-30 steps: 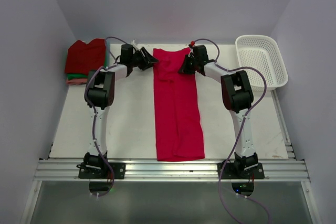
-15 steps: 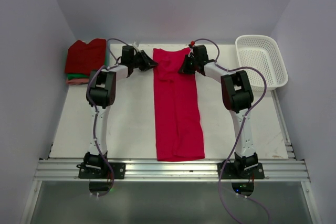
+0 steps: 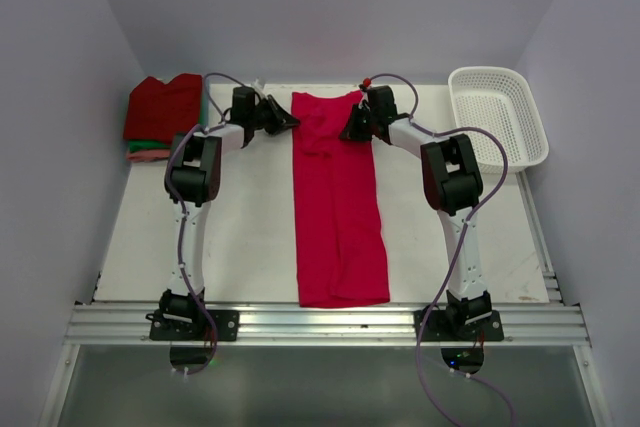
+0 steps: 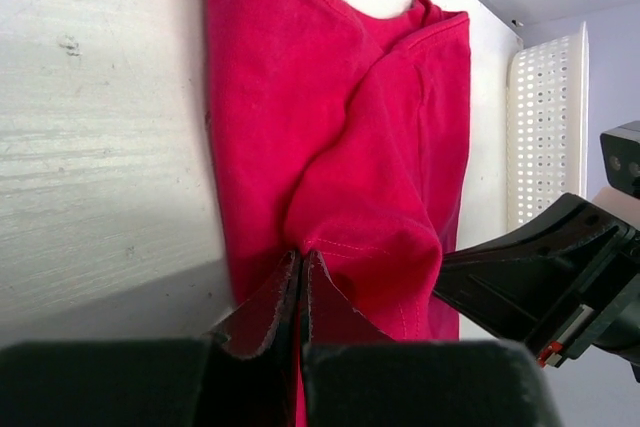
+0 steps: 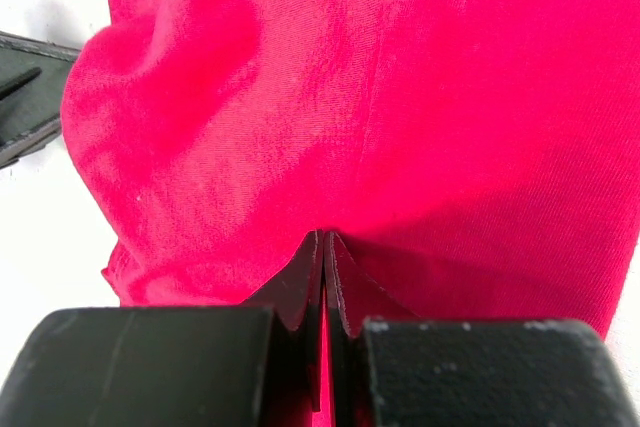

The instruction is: Fold and stack the t-shirts

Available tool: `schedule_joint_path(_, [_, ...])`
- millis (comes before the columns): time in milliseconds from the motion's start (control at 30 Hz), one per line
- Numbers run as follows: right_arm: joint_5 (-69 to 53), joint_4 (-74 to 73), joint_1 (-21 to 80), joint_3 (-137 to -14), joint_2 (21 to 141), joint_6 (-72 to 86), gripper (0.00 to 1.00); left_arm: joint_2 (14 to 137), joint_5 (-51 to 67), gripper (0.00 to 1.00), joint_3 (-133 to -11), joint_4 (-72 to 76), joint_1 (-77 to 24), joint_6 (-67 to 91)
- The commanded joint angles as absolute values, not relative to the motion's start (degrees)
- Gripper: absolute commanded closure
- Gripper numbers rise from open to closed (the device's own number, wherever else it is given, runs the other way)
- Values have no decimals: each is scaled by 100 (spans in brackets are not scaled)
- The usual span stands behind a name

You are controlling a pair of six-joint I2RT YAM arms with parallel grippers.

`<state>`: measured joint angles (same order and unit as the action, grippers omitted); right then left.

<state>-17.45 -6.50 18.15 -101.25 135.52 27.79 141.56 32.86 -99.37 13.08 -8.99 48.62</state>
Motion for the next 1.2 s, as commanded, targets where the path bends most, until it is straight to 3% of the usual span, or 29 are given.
schedule_joint_path(0, [-1477, -1099, 1793, -10143, 13755, 2566, 100, 14089, 3384, 100, -10195, 1871, -800, 4808])
schedule_joint_path(500, [-1459, -1178, 1793, -10257, 13851, 2514, 100, 13834, 3340, 100, -10353, 2083, -545, 5010])
schedule_joint_path(700, [-1459, -1187, 1793, -10283, 13878, 2514, 100, 13904, 3375, 87, -10591, 2188, -527, 5080])
schedule_joint_path(733, [-1450, -1187, 1793, -10283, 13878, 2496, 100, 13939, 3401, 75, -10730, 2145, -527, 5063])
schedule_joint_path(800, [-1459, -1187, 1793, -10283, 13887, 2496, 100, 14097, 3462, 61, -10906, 2005, -527, 5036])
schedule_joint_path(867, [-1450, -1195, 1793, -10283, 13878, 2496, 100, 14072, 3480, 0, -10890, 1977, -527, 4966])
schedule_joint_path(1167, [-1459, -1169, 1793, -10248, 13931, 2505, 100, 12982, 3638, 0, -9431, 3067, -720, 4579])
